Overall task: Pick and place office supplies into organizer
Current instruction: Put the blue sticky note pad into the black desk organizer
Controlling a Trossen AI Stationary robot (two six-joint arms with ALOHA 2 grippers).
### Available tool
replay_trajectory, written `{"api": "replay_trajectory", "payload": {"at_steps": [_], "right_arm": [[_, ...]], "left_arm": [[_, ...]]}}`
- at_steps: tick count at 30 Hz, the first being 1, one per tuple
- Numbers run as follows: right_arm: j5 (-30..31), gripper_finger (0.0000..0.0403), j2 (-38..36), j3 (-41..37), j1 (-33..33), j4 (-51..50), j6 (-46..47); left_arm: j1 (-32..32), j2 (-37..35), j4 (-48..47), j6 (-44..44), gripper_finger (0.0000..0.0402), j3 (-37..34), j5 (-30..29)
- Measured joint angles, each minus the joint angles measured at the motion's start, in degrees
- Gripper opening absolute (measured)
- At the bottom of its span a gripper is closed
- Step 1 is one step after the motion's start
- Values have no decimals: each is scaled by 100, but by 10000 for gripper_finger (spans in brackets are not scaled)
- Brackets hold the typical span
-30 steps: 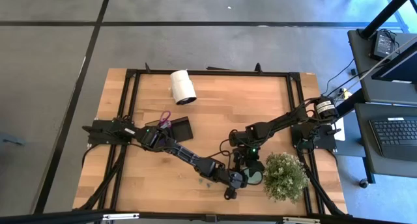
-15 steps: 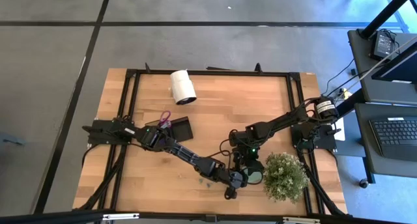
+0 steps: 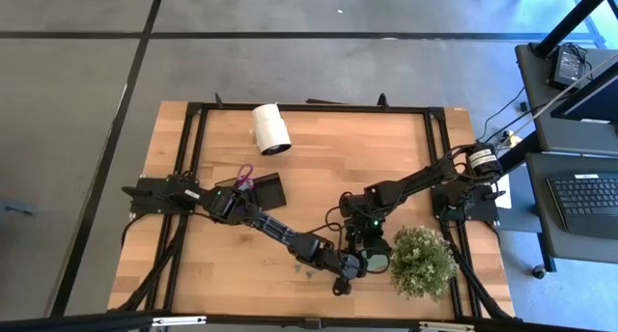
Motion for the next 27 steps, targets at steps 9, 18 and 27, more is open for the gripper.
{"api": "replay_trajectory", "payload": {"at_steps": [9,18,27], "right_arm": [[1,62,0,-2,0,2,63],[2,8,0,-7,0,0,61],[54,6,-4,8,-7,94,82]], "left_arm": [[2,0,2,-1,1,0,-5],[4,0,2,43,1,0,23],[1,-272,-696,214,17,-20,232]]}}
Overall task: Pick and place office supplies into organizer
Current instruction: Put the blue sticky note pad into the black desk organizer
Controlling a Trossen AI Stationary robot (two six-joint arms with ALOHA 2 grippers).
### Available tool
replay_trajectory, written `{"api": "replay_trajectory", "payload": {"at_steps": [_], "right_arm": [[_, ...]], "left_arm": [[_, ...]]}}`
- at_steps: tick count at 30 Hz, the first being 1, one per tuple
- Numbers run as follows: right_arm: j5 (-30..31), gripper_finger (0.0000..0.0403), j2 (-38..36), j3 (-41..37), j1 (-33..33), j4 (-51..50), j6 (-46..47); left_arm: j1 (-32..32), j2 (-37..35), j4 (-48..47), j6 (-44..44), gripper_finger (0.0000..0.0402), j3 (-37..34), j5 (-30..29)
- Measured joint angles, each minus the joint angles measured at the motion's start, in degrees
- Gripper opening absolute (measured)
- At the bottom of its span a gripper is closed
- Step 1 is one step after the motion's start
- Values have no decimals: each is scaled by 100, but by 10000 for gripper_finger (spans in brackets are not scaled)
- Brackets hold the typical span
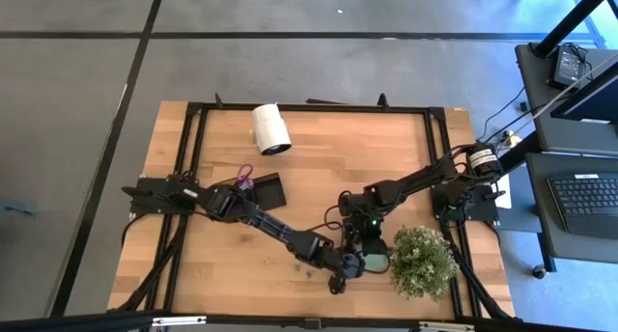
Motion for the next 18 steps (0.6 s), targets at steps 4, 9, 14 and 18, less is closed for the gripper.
{"api": "replay_trajectory", "payload": {"at_steps": [4,9,14,18], "right_arm": [[75,4,15,92,-4,-42,43],[7,4,11,439,-2,-104,37],[60,4,11,853,-4,-301,-32],[77,3,2,1154,2,-482,-89]], "left_arm": [[-10,-280,-652,66,55,-17,478],[-29,-720,-1378,-271,101,-17,875],[-132,-1137,-1772,-395,120,-227,888],[-281,-1420,-1911,-513,119,-424,757]]}}
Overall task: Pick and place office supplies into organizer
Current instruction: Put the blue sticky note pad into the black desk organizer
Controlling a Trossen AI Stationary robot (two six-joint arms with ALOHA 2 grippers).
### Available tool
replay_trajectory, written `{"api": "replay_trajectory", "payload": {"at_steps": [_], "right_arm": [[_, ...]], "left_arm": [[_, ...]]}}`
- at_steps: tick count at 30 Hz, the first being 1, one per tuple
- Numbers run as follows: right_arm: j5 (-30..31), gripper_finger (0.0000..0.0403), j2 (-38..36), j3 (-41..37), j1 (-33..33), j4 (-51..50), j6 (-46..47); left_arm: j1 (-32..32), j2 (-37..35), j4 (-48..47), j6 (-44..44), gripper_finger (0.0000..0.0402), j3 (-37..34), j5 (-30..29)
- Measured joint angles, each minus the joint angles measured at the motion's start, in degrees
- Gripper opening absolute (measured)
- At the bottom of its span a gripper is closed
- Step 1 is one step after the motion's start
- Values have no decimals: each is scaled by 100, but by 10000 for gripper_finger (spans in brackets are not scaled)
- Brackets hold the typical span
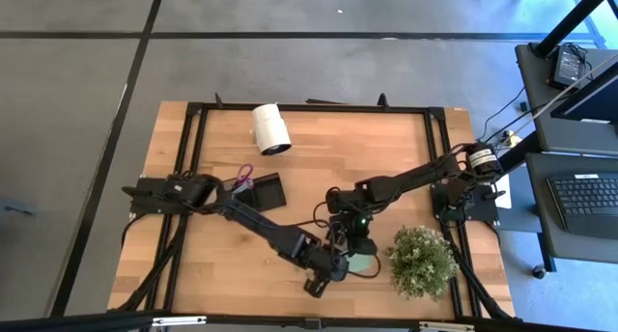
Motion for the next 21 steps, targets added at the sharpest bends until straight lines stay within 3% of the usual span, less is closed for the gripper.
{"api": "replay_trajectory", "payload": {"at_steps": [8,13,18,21], "right_arm": [[265,2,42,259,15,-596,-240],[576,2,5,347,11,-795,-506],[752,2,24,429,8,-908,-714],[965,2,24,652,-26,-1086,-873]], "left_arm": [[-232,-774,-76,-520,118,-1215,-932],[-424,-3084,413,-1215,118,-2413,-1965],[-671,-4015,895,-1420,117,-3796,-2452],[-746,-5125,1584,-1425,115,-4522,-2777]]}}
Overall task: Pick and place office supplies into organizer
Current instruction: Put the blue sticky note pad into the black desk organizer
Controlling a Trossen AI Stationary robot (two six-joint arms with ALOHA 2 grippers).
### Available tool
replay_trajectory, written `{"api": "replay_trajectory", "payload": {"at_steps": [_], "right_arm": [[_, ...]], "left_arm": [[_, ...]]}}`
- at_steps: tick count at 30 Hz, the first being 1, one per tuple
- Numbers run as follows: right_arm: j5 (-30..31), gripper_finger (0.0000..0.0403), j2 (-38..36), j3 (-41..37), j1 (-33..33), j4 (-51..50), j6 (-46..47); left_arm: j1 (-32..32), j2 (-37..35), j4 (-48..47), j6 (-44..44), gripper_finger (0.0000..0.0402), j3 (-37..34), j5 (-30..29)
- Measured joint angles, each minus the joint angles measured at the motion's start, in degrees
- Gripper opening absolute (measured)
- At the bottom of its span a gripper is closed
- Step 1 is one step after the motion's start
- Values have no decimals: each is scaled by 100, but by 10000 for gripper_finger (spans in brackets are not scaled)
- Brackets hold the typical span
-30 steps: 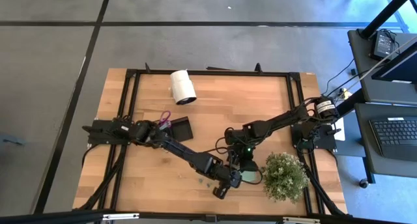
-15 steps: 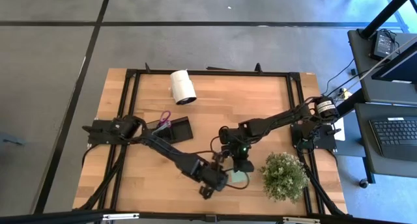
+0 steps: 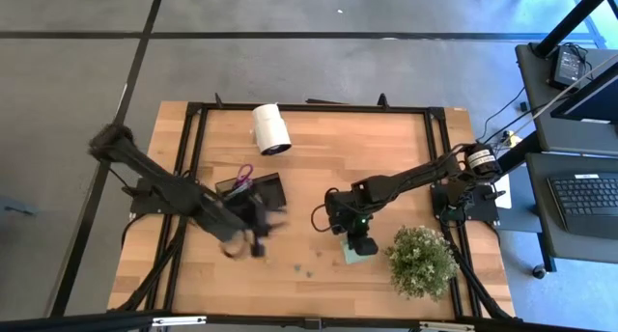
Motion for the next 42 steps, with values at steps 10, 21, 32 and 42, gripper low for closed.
{"api": "replay_trajectory", "payload": {"at_steps": [10,21,32,42], "right_arm": [[768,2,-7,1252,-266,-144,-1056],[796,2,-13,2384,-1057,43,-2083],[788,2,22,2445,-1510,1174,-2664],[487,2,912,2861,-1684,1620,-2802]], "left_arm": [[153,-2005,797,-250,112,-1974,-240],[169,-4016,727,30,99,-3011,-420],[167,-5104,300,-1,97,-3466,-376],[167,-5394,136,239,97,-3467,-435]]}}
